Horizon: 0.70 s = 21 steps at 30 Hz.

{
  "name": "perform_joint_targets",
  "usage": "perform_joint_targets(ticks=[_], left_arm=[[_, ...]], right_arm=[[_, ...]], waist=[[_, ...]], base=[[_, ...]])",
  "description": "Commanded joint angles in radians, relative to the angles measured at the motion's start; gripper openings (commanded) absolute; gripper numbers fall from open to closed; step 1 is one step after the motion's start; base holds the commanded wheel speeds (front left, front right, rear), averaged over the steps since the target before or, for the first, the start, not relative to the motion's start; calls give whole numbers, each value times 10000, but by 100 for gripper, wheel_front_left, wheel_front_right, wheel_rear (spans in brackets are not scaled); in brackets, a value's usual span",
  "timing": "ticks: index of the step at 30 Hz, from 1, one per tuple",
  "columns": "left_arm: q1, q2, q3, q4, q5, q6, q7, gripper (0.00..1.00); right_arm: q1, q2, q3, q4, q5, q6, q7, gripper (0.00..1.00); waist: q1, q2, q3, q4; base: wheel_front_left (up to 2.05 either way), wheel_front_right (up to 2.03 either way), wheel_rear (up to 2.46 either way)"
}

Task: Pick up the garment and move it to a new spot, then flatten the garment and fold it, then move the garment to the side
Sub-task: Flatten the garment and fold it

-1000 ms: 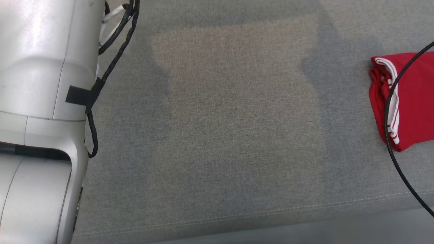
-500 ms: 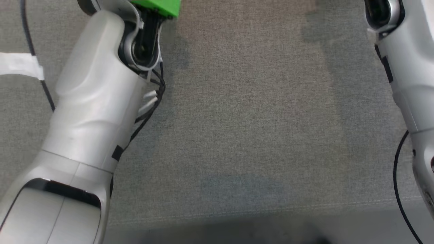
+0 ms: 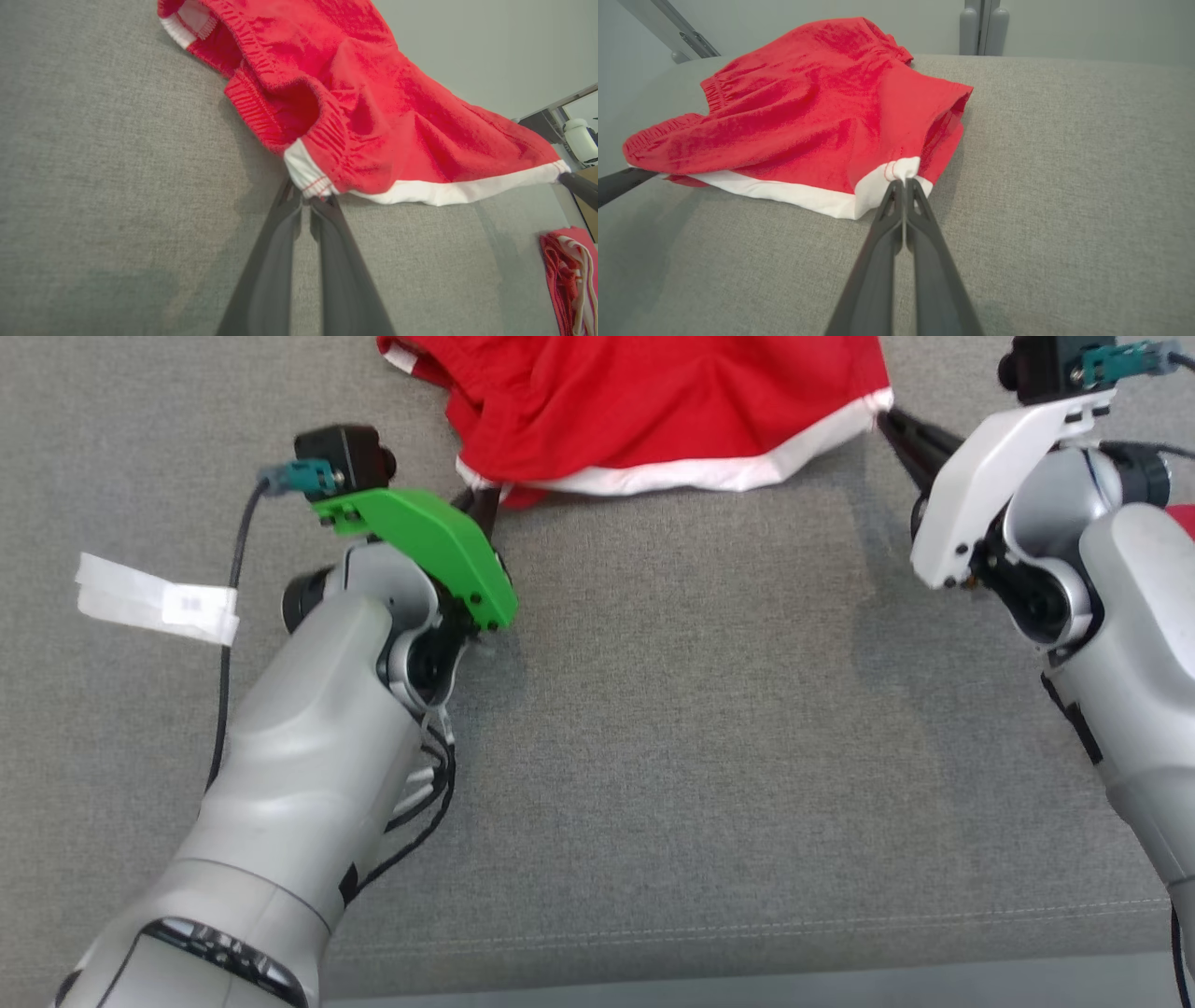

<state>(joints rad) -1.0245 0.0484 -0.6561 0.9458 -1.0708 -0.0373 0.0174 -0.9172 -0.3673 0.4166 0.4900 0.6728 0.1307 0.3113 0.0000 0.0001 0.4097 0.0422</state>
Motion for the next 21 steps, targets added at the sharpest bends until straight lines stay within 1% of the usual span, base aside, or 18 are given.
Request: perform_joint_targets(ticks=[1,4,9,12,16,17,21], left_arm=[[402,49,-156,201,19,109,235,0],[867,95,-347,525,-97,175,898,0],[1708,223,-558,838,-240,213,1711,0],[2116,267,-638,846,-291,319,1938,0],[2712,363,-679,729,-431,353,2332,0],[3020,478,-749,639,-394,375,2459,0],[3796,624,-846,254,-379,486,2376,0]], right_arm=[[430,-139,43,-145,141,-1,474,0],[1111,-225,159,-456,319,-1,1566,0],[2256,-374,20,-1149,628,-1,2838,0],[2917,-464,-122,-1680,909,-1,3578,0],[3746,-688,-366,-2489,1191,1,4500,0],[4169,-774,-529,-2845,1322,1,4934,0],[5052,-782,-1006,-3559,1506,1,5503,0]], waist=[[0,-1,-985,41],[0,-1,-1583,-31],[0,-1,-2486,-129],[0,-1,-2860,-137],[0,-1,-3313,-144],[0,-1,-3538,-153],[0,-1,-4014,-141]], base=[[0,0,0],[0,0,0],[0,0,0],[0,0,0],[0,0,0],[0,0,0],[0,0,0]])
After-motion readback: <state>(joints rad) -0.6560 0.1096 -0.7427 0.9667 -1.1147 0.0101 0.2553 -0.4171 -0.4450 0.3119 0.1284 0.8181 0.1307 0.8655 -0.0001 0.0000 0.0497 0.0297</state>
